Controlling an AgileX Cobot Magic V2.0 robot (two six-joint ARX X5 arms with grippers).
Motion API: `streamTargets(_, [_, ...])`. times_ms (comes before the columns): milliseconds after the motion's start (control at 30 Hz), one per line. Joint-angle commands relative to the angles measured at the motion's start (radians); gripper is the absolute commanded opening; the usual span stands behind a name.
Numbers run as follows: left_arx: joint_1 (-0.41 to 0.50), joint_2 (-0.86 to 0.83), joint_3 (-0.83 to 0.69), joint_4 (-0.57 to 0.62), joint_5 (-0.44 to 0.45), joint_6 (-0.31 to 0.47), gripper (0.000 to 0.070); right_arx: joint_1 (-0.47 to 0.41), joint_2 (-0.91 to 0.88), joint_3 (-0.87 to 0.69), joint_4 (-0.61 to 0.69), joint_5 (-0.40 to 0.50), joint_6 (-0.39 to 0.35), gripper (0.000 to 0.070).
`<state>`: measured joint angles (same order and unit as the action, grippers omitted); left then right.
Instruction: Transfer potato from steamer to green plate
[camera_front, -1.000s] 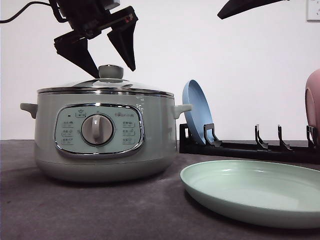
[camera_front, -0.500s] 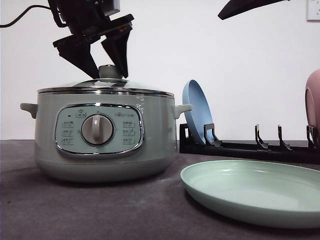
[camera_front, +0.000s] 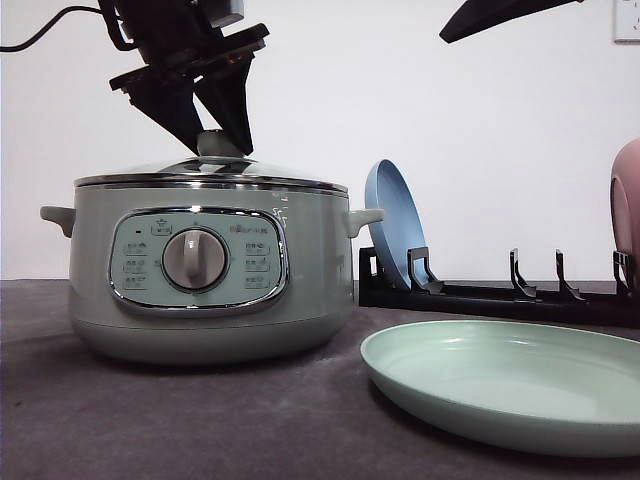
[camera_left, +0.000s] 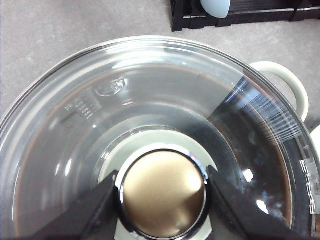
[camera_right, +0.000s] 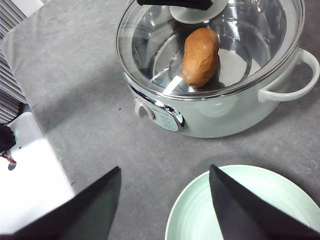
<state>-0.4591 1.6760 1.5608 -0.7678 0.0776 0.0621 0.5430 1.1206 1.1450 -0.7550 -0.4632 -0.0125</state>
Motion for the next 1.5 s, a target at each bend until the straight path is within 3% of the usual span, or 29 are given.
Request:
streamTargets(0, [-0.004,0.017,0.017,-0.030,0.007,-0.021,0.0000,0.006,0.009,0.014,0.007,0.004,-0.014,0.0348])
streamTargets(833, [0.046,-0.140,0.019,0.005,0.007,-0.024,0.0000,0.006,0.009,0.014,0.009,0.019,-0.004,0.0348])
streamTargets(1467, [0.287,-0.358,0.019,-0.089,-0.076,-0.021,0.0000,0.006,0.009,0.014,0.015,0.020,0.006,0.0349])
